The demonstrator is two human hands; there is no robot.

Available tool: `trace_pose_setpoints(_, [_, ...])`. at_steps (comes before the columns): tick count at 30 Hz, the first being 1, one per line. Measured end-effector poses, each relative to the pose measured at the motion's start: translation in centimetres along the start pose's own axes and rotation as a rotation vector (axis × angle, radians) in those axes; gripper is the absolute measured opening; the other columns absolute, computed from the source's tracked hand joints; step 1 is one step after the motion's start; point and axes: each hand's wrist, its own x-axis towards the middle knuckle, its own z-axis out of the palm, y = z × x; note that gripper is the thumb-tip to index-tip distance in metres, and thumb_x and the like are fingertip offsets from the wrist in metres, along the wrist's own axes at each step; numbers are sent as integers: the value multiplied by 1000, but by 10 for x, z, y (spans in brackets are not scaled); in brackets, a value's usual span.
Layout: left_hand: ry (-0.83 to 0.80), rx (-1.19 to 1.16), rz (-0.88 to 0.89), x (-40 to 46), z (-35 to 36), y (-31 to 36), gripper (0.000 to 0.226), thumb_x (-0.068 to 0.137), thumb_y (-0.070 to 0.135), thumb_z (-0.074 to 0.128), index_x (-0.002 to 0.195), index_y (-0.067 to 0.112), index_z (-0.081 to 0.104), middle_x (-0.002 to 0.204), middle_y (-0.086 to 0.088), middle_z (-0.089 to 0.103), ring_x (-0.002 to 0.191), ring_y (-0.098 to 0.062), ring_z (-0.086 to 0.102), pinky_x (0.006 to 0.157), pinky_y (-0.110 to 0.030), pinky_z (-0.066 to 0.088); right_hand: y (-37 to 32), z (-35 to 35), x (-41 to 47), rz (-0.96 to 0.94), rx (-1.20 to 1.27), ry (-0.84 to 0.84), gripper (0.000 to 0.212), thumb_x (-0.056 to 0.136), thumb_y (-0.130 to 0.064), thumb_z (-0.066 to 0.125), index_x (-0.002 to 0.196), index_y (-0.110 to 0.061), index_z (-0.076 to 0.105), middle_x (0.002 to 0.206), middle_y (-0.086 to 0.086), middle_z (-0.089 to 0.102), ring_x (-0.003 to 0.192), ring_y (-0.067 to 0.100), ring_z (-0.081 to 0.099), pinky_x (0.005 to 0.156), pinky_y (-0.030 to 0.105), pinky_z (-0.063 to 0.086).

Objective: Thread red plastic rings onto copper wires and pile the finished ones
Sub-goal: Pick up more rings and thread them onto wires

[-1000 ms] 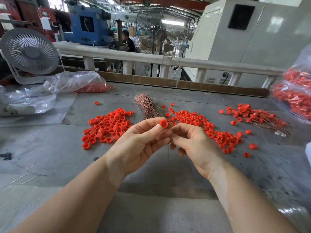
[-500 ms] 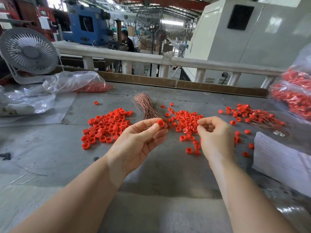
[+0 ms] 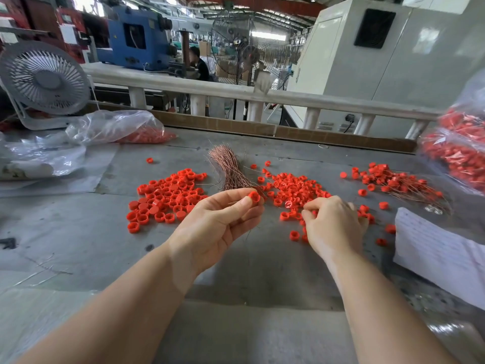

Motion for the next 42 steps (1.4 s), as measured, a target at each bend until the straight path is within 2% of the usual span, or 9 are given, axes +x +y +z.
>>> trace_pose_setpoints(10, [-26, 0, -38, -3, 2, 1, 13, 67, 8, 63, 72, 11, 75, 77, -8, 71, 65, -12, 68, 59, -22, 56, -2, 3, -5, -118, -88, 0, 10, 88, -30, 61, 92, -29, 71, 101, -4, 63, 107, 21, 45, 73, 31, 12])
trace_pose_setpoints(12, [-30, -1, -40, -4, 2, 2, 14, 67, 8, 63, 72, 10, 75, 77, -9, 71, 64, -12, 68, 60, -23, 57, -4, 0, -6, -193, 101, 70, 11, 88, -23, 62, 83, -25, 71, 90, -4, 65, 98, 15, 54, 76, 27, 25])
trace_pose_setpoints(14, [-34, 1, -39, -4, 3, 2, 14, 67, 8, 63, 72, 11, 76, 76, -8, 71, 64, -12, 68, 61, -23, 57, -11, -7, -9, -224, 483, 59, 16, 86, -12, 65, 74, -22, 67, 73, -11, 64, 73, -3, 60, 65, 12, 40])
trace_pose_setpoints(16, [-37, 0, -35, -4, 2, 2, 15, 67, 8, 63, 73, 11, 76, 76, -8, 71, 65, -12, 68, 62, -23, 57, -19, -14, -15, -260, 705, 50, 20, 84, -8, 66, 72, -24, 62, 64, -14, 62, 60, 0, 61, 57, 15, 46])
trace_pose_setpoints(18, [-34, -9, -32, -3, 2, 2, 15, 66, 8, 63, 74, 10, 76, 77, -8, 71, 65, -13, 68, 63, -24, 57, -24, -16, -18, -327, 782, 57, 19, 83, -9, 67, 73, -24, 62, 66, -10, 65, 62, 8, 62, 57, 24, 49])
trace_pose_setpoints(21, [-34, -20, -29, -1, 1, 1, 16, 67, 8, 63, 79, 8, 75, 76, -7, 70, 63, -12, 67, 63, -23, 57, -29, -17, -22, -422, 860, 36, 19, 82, -10, 69, 75, -27, 65, 68, -12, 65, 61, 8, 60, 50, 16, 43])
trace_pose_setpoints(26, [-62, -14, -33, 0, 0, 0, 17, 71, 8, 62, 81, 9, 75, 76, -6, 71, 65, -10, 68, 65, -22, 57, -31, -14, -23, -538, 863, 63, 18, 77, -9, 73, 79, -26, 68, 75, -13, 67, 68, 0, 58, 65, 7, 39])
trace_pose_setpoints(34, [-48, -32, -28, -2, 1, 1, 23, 70, 7, 61, 90, 5, 71, 81, -10, 72, 68, -11, 69, 63, -22, 57, -31, -15, -23, -551, 878, 53, 25, 78, -2, 71, 83, -26, 70, 77, -16, 66, 70, -3, 57, 65, 8, 40])
trace_pose_setpoints(42, [-48, -27, -29, -2, 2, 1, 24, 70, 7, 62, 92, 4, 70, 78, -8, 71, 66, -11, 68, 64, -22, 57, -31, -16, -23, -410, 998, -50, 24, 80, -11, 71, 75, -34, 68, 65, -23, 65, 56, 0, 56, 45, 9, 37])
